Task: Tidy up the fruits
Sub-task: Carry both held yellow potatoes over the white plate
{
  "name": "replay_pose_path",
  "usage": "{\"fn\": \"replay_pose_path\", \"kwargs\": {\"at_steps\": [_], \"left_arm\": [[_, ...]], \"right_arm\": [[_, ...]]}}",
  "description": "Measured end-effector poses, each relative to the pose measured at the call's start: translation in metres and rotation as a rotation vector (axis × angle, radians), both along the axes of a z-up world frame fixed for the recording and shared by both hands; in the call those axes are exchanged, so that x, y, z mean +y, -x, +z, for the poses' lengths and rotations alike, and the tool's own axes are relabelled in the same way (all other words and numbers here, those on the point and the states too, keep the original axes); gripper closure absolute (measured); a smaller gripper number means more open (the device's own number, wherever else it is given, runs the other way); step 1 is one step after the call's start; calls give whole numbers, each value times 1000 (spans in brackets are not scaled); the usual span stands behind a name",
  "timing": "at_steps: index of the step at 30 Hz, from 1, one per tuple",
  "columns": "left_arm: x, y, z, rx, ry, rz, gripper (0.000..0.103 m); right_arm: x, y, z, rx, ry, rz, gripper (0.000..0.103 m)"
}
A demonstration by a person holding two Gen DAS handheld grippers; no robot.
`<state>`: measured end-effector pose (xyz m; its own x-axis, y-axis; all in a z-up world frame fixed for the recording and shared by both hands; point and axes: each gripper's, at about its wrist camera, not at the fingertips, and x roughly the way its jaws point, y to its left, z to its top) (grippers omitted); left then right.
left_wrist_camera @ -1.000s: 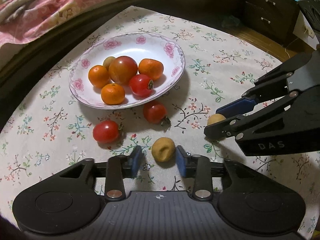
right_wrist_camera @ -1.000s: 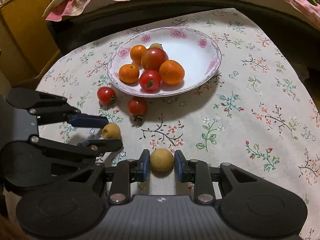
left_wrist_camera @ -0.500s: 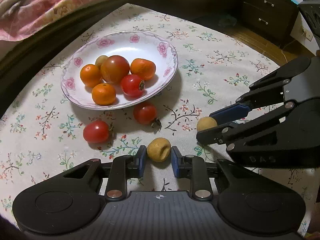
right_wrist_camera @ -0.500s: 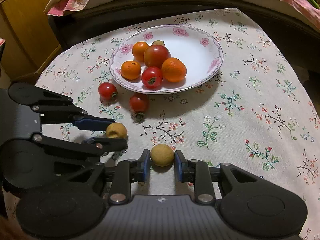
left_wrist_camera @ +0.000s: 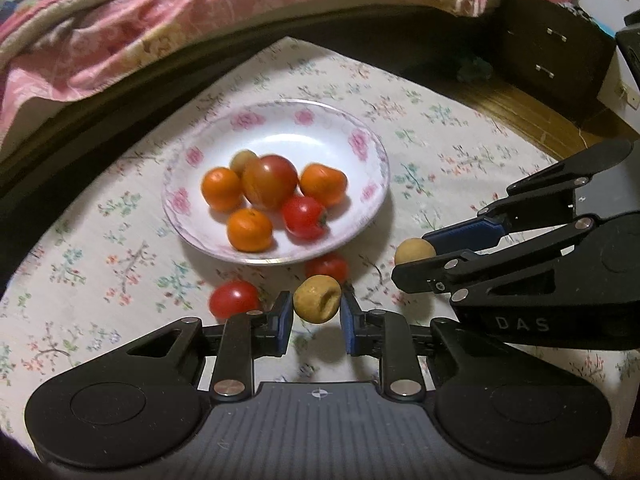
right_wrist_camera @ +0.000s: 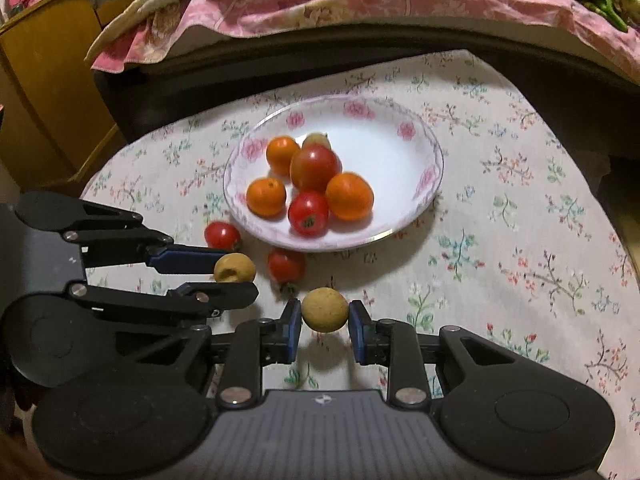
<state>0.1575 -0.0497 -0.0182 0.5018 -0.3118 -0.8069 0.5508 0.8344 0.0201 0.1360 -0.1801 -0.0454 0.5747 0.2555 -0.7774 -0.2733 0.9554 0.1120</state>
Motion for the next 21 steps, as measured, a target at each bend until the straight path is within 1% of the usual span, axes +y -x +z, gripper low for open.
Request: {"fn": "replay_pose_path", "kwargs": {"at_steps": [10, 15, 21], "left_arm": [[1, -20, 15, -57, 9, 66, 72], [1, -33, 16, -72, 7, 93, 72], [-1, -51, 12, -67, 5, 122, 72]], "right_arm": [[6, -20, 25, -71, -6, -36, 74], [5, -34, 28, -86, -8, -55, 74], [5, -52, 25, -87, -1, -68, 74]]}}
